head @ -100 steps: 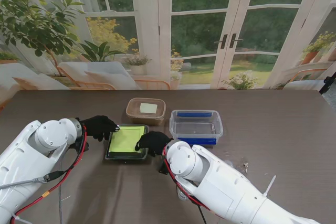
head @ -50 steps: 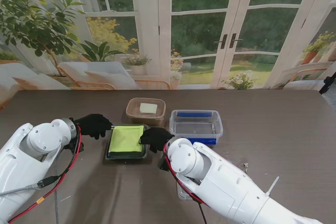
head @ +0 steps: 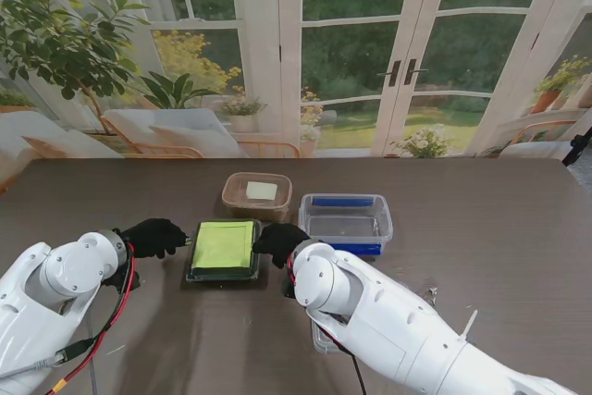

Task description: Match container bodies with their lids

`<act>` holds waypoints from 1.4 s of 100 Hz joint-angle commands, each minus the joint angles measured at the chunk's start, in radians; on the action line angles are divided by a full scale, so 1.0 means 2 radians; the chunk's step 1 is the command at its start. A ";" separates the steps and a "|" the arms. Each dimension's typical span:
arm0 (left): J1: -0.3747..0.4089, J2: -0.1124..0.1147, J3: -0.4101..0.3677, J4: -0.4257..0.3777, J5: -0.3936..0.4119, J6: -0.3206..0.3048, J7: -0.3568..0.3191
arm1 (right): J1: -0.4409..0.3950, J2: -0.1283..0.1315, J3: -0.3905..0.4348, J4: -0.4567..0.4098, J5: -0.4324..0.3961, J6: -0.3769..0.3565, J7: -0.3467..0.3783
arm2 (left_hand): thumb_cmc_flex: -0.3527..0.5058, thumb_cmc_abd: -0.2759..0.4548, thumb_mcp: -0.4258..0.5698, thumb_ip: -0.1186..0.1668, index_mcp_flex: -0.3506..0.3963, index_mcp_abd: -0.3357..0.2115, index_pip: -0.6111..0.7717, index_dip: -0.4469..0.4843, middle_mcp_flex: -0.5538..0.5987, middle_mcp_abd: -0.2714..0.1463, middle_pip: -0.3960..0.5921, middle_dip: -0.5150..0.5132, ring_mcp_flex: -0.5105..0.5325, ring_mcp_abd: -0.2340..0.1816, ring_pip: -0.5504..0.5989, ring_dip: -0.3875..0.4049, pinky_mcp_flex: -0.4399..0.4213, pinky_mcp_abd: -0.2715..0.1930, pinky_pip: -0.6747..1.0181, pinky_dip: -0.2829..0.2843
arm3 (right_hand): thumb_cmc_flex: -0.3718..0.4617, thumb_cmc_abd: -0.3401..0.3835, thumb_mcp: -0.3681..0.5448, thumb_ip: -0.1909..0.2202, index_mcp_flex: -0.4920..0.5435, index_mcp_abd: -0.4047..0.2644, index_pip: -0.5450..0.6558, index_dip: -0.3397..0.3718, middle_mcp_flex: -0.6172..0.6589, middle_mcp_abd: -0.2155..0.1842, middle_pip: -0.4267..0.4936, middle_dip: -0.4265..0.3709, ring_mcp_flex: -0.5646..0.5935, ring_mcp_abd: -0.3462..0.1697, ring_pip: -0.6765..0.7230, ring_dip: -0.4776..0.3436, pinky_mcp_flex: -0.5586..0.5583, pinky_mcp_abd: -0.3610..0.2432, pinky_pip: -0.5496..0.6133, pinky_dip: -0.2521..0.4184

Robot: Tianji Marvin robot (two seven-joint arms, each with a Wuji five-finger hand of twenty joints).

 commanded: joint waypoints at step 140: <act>0.119 0.001 -0.063 -0.103 0.084 0.056 -0.011 | 0.021 -0.046 -0.062 0.027 0.027 -0.018 0.017 | -0.035 0.017 -0.005 0.019 -0.059 0.015 -0.022 -0.004 -0.084 -0.002 -0.035 -0.078 -0.096 -0.021 -0.133 -0.102 -0.057 -0.050 -0.193 -0.082 | -0.013 0.015 -0.042 -0.005 -0.056 -0.015 0.001 0.002 0.020 0.035 -0.014 -0.013 0.004 -0.020 0.016 -0.007 0.194 0.009 0.033 0.001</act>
